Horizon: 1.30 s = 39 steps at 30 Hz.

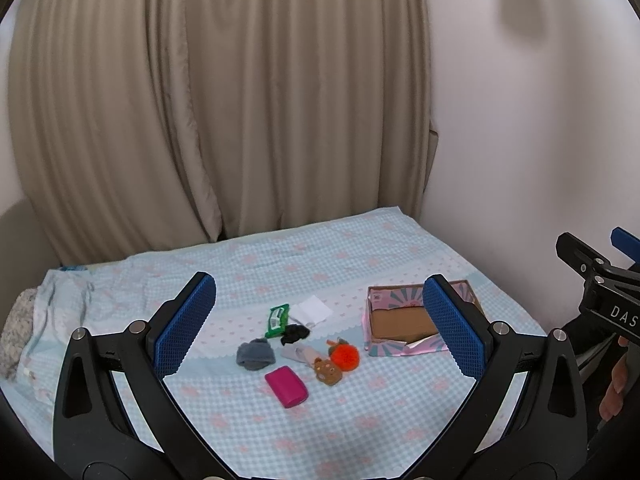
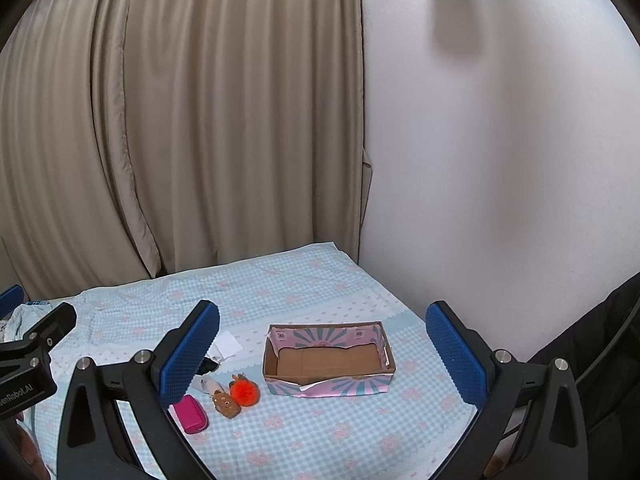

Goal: Organize soft objects

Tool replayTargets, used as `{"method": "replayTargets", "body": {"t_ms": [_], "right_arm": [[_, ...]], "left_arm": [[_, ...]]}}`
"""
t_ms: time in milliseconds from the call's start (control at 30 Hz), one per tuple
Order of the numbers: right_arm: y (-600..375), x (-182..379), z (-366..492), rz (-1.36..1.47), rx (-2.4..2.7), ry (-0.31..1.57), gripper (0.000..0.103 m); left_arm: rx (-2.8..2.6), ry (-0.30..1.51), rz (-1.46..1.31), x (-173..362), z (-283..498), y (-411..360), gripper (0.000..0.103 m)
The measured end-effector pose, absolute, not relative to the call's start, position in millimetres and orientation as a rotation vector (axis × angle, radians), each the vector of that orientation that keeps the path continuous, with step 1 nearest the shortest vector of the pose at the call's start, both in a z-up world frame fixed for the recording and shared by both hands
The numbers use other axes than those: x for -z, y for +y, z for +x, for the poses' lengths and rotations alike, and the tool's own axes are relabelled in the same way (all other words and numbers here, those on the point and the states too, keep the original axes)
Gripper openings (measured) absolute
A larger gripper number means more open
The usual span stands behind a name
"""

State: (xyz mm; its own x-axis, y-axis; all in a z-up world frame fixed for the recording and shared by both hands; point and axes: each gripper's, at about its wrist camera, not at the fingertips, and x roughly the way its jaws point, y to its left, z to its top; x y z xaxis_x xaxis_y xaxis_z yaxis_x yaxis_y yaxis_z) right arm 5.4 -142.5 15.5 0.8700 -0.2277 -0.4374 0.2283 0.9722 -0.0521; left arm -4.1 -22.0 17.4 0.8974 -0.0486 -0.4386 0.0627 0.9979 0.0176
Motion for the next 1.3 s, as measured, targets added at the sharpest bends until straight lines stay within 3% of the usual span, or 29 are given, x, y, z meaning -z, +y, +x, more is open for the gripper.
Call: {"method": "replayTargets", "body": {"t_ms": [900,1300], "right_arm": [[-145.9,-12.2,12.9,0.014,0.218,0.474,0.103],[-129.2,44.5,63.6,-0.019,0.015,0.577,0.103]], "left_arm": [[0.039,0.480,0.035,-8.7,-3.2,-24.6,0.103],[-0.090,0.617,-0.028,57.1,29.6,22.4,0.103]]}}
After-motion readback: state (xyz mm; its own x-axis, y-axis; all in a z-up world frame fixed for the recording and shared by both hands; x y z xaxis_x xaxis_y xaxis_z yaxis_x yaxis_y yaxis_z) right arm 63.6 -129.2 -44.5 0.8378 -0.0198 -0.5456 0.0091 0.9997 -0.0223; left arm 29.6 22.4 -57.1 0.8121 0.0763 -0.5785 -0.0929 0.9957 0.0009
